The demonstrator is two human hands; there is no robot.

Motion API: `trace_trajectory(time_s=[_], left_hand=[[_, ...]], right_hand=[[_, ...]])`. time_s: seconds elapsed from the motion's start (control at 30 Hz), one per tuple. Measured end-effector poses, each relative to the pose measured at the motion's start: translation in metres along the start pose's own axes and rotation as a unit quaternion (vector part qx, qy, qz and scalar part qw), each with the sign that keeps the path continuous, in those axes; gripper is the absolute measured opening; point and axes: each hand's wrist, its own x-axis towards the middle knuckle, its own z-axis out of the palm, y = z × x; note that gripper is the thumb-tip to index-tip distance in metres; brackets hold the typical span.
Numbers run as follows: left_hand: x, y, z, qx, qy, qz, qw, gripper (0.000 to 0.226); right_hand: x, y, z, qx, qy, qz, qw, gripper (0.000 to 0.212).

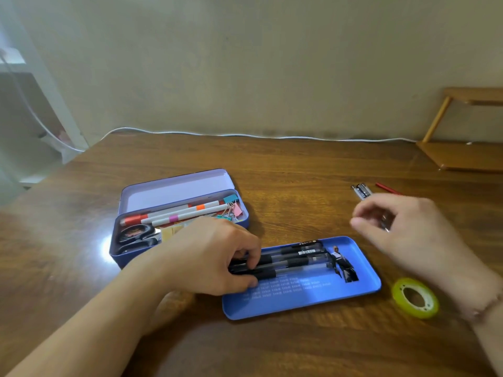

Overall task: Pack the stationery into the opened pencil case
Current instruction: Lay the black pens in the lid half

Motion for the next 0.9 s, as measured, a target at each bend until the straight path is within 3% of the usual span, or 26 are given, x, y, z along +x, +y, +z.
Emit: trace_trajectory(time_s=[0.13,0.27,0.43,0.67,0.9], left_hand=[[0.000,0.001,0.002,0.014,0.009,-0.011,1.000,0.026],[0.000,0.004,0.002,0.027,0.018,-0.019,0.999,0.025],[0.000,0.003,0.000,0.029,0.007,-0.022,0.999,0.025],[0.001,0.000,0.000,0.022,-0.001,-0.041,0.999,0.026],[0.000,-0.001,0.000,0.008,-0.004,-0.029,1.000,0.031]], right_hand=[[0.010,0.022,-0.017,-0.094,-0.032,0.130,0.987,0.015],[0.012,0.020,-0.016,-0.162,-0.085,0.184,0.966,0.018],[0.013,0.015,-0.008,-0.210,-0.073,0.200,0.954,0.028],[0.015,0.015,-0.010,-0.220,-0.085,0.219,0.947,0.026],[0.011,0.010,-0.011,-0.207,-0.043,0.158,0.965,0.018]])
